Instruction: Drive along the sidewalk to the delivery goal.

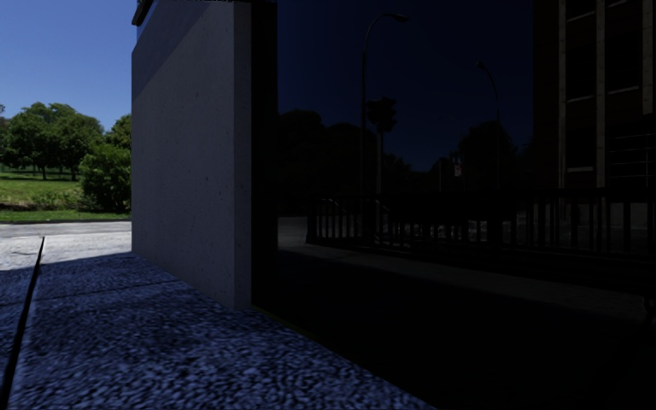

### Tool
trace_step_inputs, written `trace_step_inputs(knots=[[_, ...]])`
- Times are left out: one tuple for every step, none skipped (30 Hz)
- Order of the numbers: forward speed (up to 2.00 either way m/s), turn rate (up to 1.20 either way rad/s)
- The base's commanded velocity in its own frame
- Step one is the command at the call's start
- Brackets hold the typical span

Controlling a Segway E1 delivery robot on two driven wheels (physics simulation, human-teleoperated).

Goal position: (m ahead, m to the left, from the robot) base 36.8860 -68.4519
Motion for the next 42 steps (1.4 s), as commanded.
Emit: trace_step_inputs(knots=[[0.93, 0.7], [0.91, 0.71], [0.9, 0.71], [0.89, 0.72], [0.89, 0.72], [0.89, 0.72], [0.89, 0.73], [0.87, 0.74], [0.87, 0.74], [0.87, 0.76], [0.87, 0.78], [0.87, 0.78], [0.87, 0.78], [0.86, 0.78], [0.86, 0.78], [0.86, 0.78], [0.86, 0.78], [0.86, 0.78], [0.86, 0.78], [0.86, 0.78], [0.91, 0.78], [0.91, 0.78], [1.0, 0.78], [1.05, 0.78], [1.07, 0.78], [1.07, 0.78], [1.07, 0.78], [1.07, 0.78], [1.07, 0.78], [1.08, 0.78], [1.08, 0.78], [1.08, 0.78], [1.08, 0.78], [1.08, 0.78], [1.08, 0.77], [1.08, 0.77], [1.08, 0.76], [1.08, 0.76], [1.08, 0.76], [1.08, 0.76], [1.08, 0.76], [1.08, 0.75]])
